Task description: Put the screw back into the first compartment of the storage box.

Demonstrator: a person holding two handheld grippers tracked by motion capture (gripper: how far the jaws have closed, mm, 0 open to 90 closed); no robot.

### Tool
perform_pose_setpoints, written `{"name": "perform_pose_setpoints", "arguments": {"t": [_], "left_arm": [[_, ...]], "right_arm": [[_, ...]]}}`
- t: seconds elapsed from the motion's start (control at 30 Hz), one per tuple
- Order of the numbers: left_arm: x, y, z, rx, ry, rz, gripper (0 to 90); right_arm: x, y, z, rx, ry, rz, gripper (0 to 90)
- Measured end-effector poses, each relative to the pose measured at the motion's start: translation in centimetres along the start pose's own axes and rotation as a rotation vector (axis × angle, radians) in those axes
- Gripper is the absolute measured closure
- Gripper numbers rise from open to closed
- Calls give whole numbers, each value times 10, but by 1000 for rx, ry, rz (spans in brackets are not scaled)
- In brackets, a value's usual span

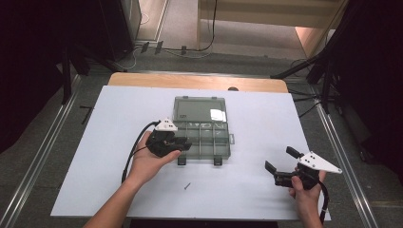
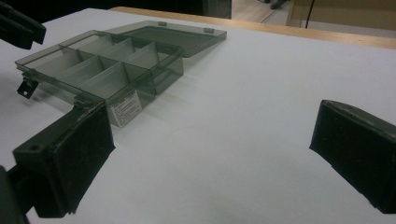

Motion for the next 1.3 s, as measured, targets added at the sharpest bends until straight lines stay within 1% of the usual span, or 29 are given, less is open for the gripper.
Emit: {"name": "perform_pose_setpoints", "arguments": {"t": [0.1, 0.13, 0.17, 0.23, 0.33, 0.43, 0.57, 0.67, 0.73, 0.9, 0.97, 1.07, 1.1, 1.17, 1.27, 1.3], "left_arm": [[7, -1, 4, -5, -14, 12, 677], [9, -1, 6, -15, -21, 13, 677], [12, -1, 7, -11, -23, 17, 677], [16, -2, 9, -17, -31, 26, 681], [21, -4, 14, -30, -40, 35, 685], [29, -8, 21, -56, -54, 49, 684], [37, -13, 31, -69, -52, 64, 684], [40, -16, 40, -95, -58, 65, 685], [44, -19, 46, -105, -53, 78, 685], [51, -23, 60, -145, -57, 80, 686], [52, -23, 64, -150, -61, 73, 686], [55, -23, 69, -153, -49, 78, 687], [56, -23, 72, -165, -53, 74, 686], [58, -25, 74, -166, -54, 79, 687], [61, -27, 77, -184, -63, 78, 688], [62, -27, 77, -176, -61, 81, 716]], "right_arm": [[0, 0, 0, 0, -4, 2, 0], [0, 0, 0, 1, -4, 3, 0], [0, 0, 0, 1, -1, 4, 0], [0, 0, 0, 3, -1, 5, 0], [0, 1, 0, 3, 1, 7, 0], [0, 0, 0, 2, 0, 6, 0], [0, 0, 0, 1, -2, 5, 0], [0, 0, 0, 0, -4, 5, 0], [0, 0, 0, 1, -3, 5, 0], [0, 0, 0, -1, -2, 5, 0], [0, 0, 0, 1, 0, 4, 0], [0, -1, 0, 1, 4, 4, 0], [0, -1, 0, 0, 3, 5, 0], [0, -1, 0, -2, 0, 4, 0], [-1, -2, 0, -3, 6, 4, 0], [-1, -1, 0, -3, 6, 4, 0]]}}
Point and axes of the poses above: each handheld gripper's, and its own axes: y roughly backward along the jaws, z roughly out of its underside, x roughly to its right, the point moved 7 cm from there along -y, roughly forward along the jaws, and after that the axes turned 13 degrees about -x, right-handed, at the moved point
